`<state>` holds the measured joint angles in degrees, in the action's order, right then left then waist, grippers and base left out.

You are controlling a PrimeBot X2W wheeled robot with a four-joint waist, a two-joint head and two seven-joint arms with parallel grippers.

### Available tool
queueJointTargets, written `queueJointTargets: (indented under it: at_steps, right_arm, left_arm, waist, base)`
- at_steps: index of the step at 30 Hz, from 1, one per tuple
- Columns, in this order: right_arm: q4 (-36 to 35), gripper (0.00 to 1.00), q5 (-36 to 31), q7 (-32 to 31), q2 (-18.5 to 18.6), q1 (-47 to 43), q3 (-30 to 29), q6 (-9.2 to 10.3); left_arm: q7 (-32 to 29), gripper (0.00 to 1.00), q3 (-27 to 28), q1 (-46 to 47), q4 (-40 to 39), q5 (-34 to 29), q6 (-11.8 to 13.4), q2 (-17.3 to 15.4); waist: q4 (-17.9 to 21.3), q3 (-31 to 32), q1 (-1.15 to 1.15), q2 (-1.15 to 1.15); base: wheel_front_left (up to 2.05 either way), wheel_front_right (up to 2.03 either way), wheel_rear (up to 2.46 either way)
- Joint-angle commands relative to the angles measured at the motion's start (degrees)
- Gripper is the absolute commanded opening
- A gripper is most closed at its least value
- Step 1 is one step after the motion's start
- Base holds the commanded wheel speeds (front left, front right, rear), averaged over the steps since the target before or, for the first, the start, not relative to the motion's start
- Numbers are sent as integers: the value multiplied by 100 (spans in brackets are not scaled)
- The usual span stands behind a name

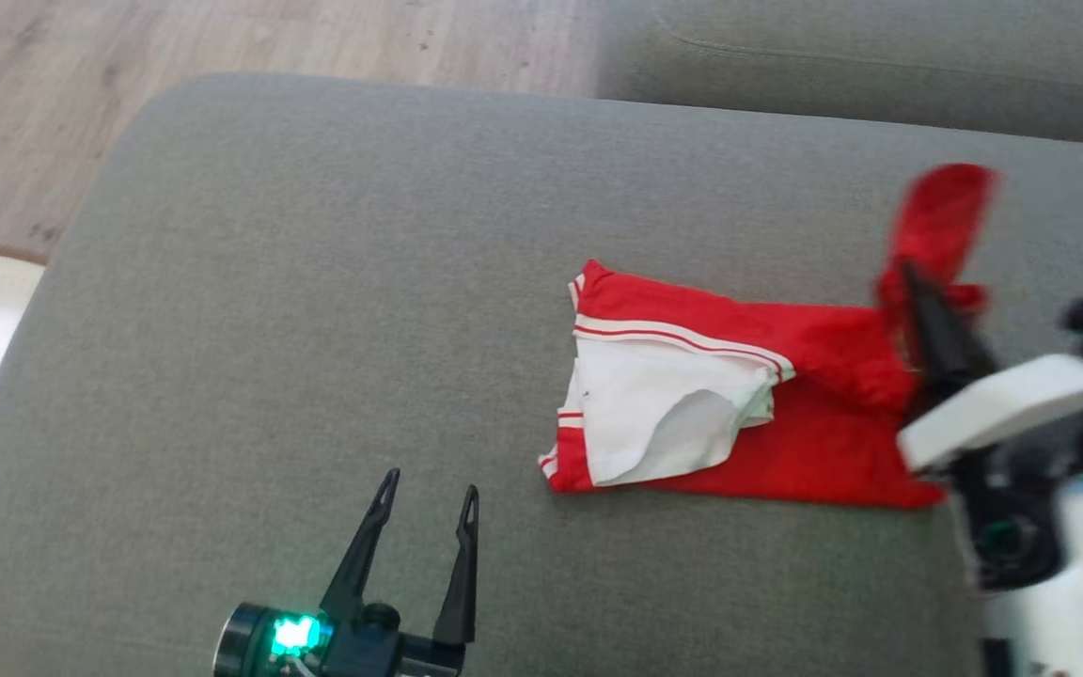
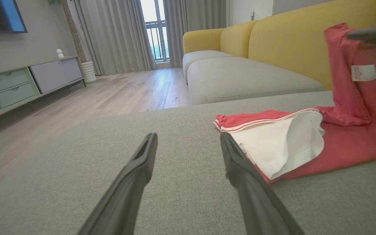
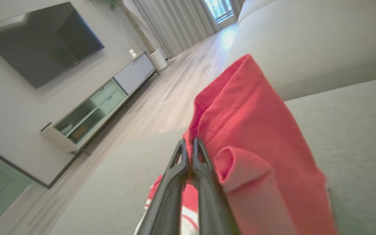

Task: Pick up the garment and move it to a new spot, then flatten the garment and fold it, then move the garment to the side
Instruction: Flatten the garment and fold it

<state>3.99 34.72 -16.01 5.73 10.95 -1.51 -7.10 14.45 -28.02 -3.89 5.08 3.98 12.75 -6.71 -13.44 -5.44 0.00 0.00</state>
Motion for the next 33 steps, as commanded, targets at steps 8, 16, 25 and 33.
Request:
queueJointTargets:
  at_steps: [8,16,25,33]
  right_arm:
    - [284,0,229,134,-276,529,1215,-39]
    - [809,0,962,551,-283,993,2207,-39]
    - [1340,100,1477,916,-284,1346,3138,-39]
    - [1167,100,1255,1268,-211,1232,2901,-39]
  left_arm:
    - [55,100,39,281,-75,-50,-95,152]
    - [55,100,-46,380,29,-93,-182,201]
    - [55,100,-41,397,158,-84,-156,250]
    - [55,100,97,297,202,-50,-113,211]
  waist:
    - [-371,-94,0,0]
    - [-566,-159,0,0]
    - [-553,-105,0,0]
    - [-202,153,0,0]
  base:
    - [0,0,0]
    - [0,0,0]
    - [0,0,0]
    - [0,0,0]
